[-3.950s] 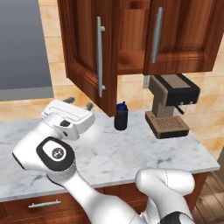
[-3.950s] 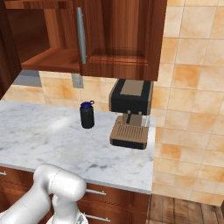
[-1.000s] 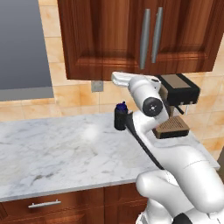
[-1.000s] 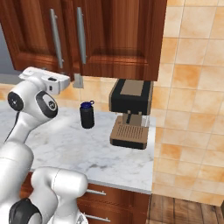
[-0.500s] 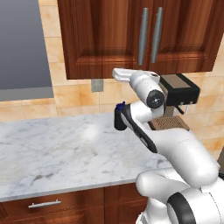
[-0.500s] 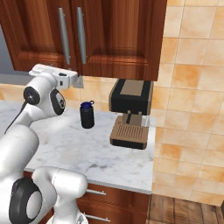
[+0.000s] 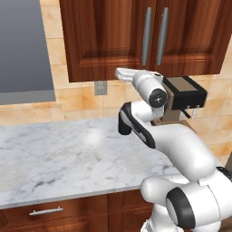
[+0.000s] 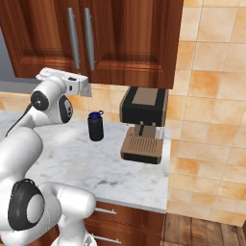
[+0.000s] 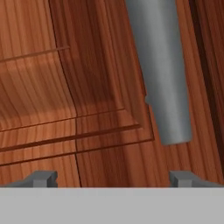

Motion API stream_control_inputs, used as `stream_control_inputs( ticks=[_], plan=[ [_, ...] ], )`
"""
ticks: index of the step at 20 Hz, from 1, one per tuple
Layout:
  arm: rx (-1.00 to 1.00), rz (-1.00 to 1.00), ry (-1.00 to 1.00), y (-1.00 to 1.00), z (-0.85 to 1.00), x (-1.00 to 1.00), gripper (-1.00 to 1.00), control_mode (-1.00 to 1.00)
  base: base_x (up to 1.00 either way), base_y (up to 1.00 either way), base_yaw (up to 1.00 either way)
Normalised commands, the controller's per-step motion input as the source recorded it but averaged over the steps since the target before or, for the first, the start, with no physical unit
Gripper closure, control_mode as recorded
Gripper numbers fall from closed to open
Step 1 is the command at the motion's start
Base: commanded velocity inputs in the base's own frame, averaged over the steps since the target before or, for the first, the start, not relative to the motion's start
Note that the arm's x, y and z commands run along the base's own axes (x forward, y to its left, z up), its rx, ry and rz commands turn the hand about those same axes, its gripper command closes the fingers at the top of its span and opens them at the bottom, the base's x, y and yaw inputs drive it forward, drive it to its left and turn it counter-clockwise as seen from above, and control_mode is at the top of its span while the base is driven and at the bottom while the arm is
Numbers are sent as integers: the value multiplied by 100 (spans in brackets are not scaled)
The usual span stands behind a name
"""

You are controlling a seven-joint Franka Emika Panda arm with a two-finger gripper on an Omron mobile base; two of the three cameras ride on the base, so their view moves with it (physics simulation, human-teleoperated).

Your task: Close all open cabinet doors.

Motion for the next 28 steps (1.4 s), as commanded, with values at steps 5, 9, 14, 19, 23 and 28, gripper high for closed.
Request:
stream_control_inputs(
  ticks=[5,9,14,19,23,28],
  plan=[
    [0,0,2,0,0,23,-100,-100,0,0,0],
    [0,0,5,0,1,16,-100,-100,0,0,0],
    [0,0,3,0,0,-17,-100,-100,0,0,0],
    [0,0,5,-16,3,-65,-100,-100,0,0,0],
    [0,0,11,-33,19,-73,-100,-100,0,0,0],
    [0,0,25,-32,57,-57,-100,-100,0,0,0]
  ],
)
